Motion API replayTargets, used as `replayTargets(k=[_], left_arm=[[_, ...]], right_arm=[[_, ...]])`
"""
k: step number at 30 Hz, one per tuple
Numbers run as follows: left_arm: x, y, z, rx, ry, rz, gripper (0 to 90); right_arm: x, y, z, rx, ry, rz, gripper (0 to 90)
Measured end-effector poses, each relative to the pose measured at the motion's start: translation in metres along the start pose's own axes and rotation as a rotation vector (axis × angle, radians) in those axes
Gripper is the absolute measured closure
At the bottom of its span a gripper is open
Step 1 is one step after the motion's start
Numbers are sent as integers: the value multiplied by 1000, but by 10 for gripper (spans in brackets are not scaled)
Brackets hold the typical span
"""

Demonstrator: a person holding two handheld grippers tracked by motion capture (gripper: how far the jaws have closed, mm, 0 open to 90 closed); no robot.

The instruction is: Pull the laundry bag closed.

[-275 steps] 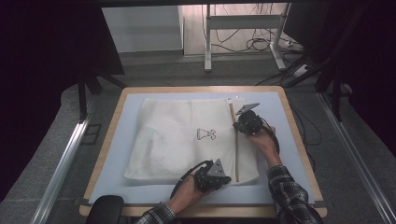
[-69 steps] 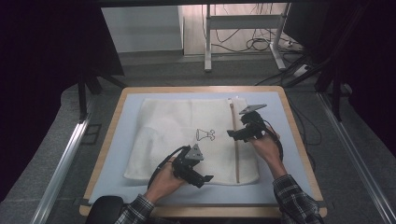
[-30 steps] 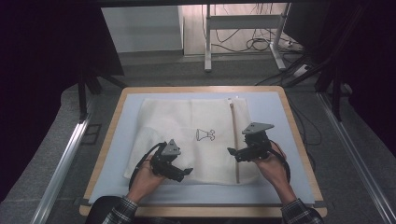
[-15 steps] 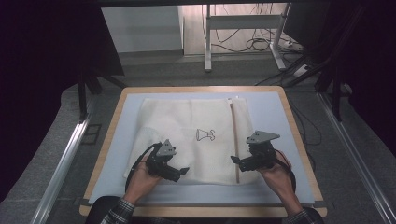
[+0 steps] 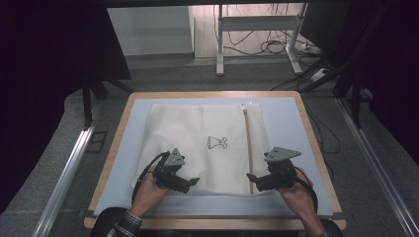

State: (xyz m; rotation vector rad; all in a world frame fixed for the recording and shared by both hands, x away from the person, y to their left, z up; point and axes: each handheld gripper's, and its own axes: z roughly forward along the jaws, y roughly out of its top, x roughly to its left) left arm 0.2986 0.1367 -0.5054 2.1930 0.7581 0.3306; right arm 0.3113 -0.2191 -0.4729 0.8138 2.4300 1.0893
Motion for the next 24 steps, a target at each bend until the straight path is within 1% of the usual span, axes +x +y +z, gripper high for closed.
replayTargets(k=[10,24], left_arm=[[0,-4,-4,3,14,-3,63],[-5,-8,-8,3,35,9,59]], right_arm=[[4,-10,-11,10,-16,-7,33],[4,-25,-39,-22,-55,16,33]])
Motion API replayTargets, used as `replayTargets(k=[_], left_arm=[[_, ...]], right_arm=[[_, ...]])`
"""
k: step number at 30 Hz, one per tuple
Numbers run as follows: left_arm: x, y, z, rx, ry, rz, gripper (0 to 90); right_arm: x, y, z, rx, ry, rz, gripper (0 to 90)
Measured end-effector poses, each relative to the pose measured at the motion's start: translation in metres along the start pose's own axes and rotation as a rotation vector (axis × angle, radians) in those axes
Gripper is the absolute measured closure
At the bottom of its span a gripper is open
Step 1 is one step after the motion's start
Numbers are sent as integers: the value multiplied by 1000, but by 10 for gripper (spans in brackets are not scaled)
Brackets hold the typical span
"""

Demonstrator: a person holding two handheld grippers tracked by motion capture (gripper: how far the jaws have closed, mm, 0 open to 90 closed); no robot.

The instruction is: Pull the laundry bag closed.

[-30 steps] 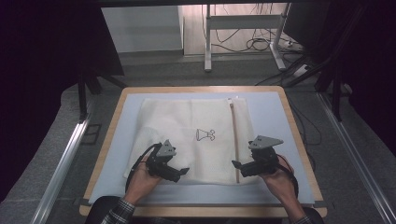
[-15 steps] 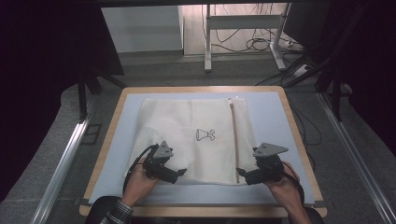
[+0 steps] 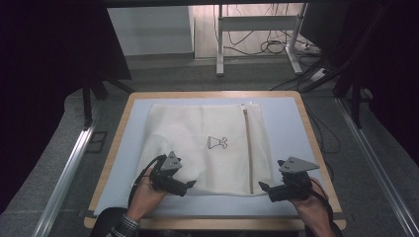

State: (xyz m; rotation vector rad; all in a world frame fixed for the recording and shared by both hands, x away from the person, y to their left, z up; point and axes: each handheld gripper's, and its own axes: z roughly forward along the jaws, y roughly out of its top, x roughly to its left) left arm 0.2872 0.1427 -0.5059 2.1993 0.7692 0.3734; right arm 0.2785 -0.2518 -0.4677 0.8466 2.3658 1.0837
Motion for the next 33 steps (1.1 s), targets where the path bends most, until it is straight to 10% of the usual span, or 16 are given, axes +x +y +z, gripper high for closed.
replayTargets(k=[33], left_arm=[[-5,-14,-14,10,44,15,52]], right_arm=[[-2,-44,-43,-14,-74,90,32]])
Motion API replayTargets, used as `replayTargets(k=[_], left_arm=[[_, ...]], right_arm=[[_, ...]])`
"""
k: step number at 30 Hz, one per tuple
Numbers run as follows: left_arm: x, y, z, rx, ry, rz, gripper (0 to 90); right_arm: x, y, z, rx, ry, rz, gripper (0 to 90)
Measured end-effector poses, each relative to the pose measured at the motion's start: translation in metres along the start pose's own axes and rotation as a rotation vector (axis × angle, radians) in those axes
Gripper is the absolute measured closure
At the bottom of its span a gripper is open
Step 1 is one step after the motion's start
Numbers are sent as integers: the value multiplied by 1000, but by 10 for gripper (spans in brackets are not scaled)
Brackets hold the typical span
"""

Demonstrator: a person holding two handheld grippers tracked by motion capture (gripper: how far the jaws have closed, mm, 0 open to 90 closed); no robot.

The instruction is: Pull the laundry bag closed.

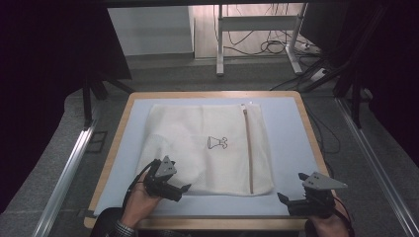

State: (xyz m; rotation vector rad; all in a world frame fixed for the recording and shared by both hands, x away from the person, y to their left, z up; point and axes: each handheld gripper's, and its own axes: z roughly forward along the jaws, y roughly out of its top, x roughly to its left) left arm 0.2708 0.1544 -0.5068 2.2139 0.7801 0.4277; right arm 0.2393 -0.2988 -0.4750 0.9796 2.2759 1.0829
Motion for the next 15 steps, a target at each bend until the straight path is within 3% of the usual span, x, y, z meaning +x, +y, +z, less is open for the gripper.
replayTargets(k=[15], left_arm=[[-2,-4,-1,21,14,7,51]], right_arm=[[-1,-12,-5,30,24,39,29]])
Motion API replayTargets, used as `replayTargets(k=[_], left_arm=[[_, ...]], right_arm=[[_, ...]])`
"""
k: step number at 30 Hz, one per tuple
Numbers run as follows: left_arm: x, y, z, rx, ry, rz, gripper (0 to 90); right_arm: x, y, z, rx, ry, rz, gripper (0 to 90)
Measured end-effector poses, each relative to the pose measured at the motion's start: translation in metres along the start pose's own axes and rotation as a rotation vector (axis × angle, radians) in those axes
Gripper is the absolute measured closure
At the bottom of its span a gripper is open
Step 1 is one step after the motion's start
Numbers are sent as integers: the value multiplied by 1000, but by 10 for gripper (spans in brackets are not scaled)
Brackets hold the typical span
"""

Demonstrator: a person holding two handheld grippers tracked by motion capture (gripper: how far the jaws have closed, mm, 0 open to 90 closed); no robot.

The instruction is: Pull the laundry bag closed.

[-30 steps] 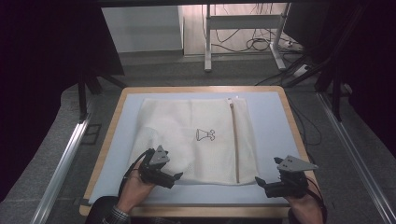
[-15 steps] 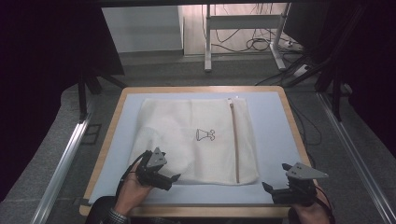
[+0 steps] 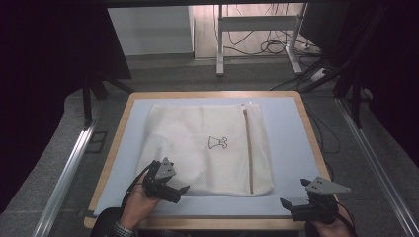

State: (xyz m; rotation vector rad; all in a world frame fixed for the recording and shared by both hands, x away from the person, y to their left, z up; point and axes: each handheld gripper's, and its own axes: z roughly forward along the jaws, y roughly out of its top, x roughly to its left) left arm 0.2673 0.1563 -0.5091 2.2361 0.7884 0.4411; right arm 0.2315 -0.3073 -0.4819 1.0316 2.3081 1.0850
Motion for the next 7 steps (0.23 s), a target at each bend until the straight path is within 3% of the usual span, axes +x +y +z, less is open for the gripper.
replayTargets(k=[7], left_arm=[[0,0,0,0,4,4,52]], right_arm=[[-2,-1,0,3,6,7,29]])
